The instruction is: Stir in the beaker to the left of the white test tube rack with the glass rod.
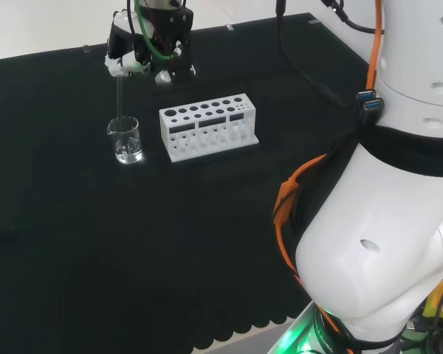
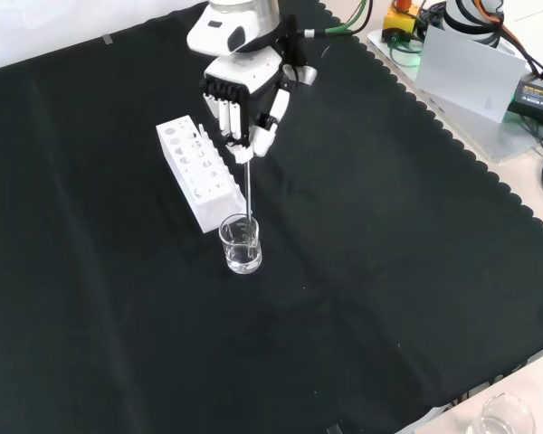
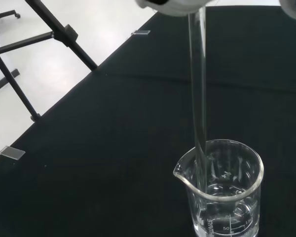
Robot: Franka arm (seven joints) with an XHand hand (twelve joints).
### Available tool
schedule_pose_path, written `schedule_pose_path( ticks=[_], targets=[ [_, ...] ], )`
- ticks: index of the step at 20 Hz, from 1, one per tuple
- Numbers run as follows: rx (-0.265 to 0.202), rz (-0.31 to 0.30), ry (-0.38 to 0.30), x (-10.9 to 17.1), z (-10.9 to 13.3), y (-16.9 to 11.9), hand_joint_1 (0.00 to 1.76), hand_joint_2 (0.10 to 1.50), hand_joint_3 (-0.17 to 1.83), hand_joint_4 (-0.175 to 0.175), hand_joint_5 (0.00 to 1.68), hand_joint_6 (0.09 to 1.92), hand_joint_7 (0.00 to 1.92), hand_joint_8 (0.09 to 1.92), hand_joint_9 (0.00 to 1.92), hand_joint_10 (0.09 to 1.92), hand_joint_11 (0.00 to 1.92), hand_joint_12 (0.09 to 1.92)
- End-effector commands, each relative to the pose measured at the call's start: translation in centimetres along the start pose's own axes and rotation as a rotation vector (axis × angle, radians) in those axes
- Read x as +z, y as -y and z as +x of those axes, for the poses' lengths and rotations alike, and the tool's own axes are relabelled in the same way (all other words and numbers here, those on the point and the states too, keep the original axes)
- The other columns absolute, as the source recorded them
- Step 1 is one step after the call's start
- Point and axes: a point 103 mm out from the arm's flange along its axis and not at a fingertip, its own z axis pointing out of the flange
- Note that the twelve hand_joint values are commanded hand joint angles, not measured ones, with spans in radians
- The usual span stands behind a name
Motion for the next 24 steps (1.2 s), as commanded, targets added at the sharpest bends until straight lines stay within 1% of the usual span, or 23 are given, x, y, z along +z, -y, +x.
schedule_pose_path(
  ticks=[1, 7, 11, 14, 17, 19, 22, 24],
  targets=[
    [-0.029, 0.038, -0.005, 0.9, -1.3, -2.3, 1.33, 1.04, -0.17, -0.175, 1.45, 0.09, 1.38, 0.60, 1.83, 0.30, 1.75, 0.34],
    [-0.015, 0.036, -0.003, -0.5, -3.0, -2.7, 1.32, 1.04, -0.17, -0.175, 1.45, 0.09, 1.38, 0.60, 1.83, 0.30, 1.75, 0.34],
    [0.004, 0.048, -0.006, -1.0, -4.0, -1.9, 1.33, 1.04, -0.17, -0.175, 1.45, 0.09, 1.38, 0.60, 1.83, 0.30, 1.75, 0.35],
    [0.016, 0.060, 0.001, -1.2, -4.3, -0.8, 1.32, 1.04, -0.17, -0.175, 1.45, 0.09, 1.38, 0.60, 1.83, 0.30, 1.75, 0.35],
    [0.019, 0.066, 0.008, -1.1, -3.9, 0.2, 1.32, 1.04, -0.17, -0.175, 1.45, 0.09, 1.38, 0.60, 1.83, 0.30, 1.75, 0.35],
    [0.012, 0.075, 0.009, -0.7, -3.1, 0.6, 1.32, 1.04, -0.17, -0.175, 1.45, 0.09, 1.38, 0.60, 1.83, 0.30, 1.75, 0.35],
    [0.005, 0.092, -0.003, 0.1, -1.8, 0.4, 1.32, 1.04, -0.17, -0.175, 1.45, 0.09, 1.38, 0.60, 1.83, 0.30, 1.75, 0.35],
    [-0.010, 0.102, -0.008, 0.5, -0.7, 0.0, 1.32, 1.04, -0.17, -0.175, 1.45, 0.09, 1.38, 0.60, 1.83, 0.30, 1.75, 0.35]
  ],
)
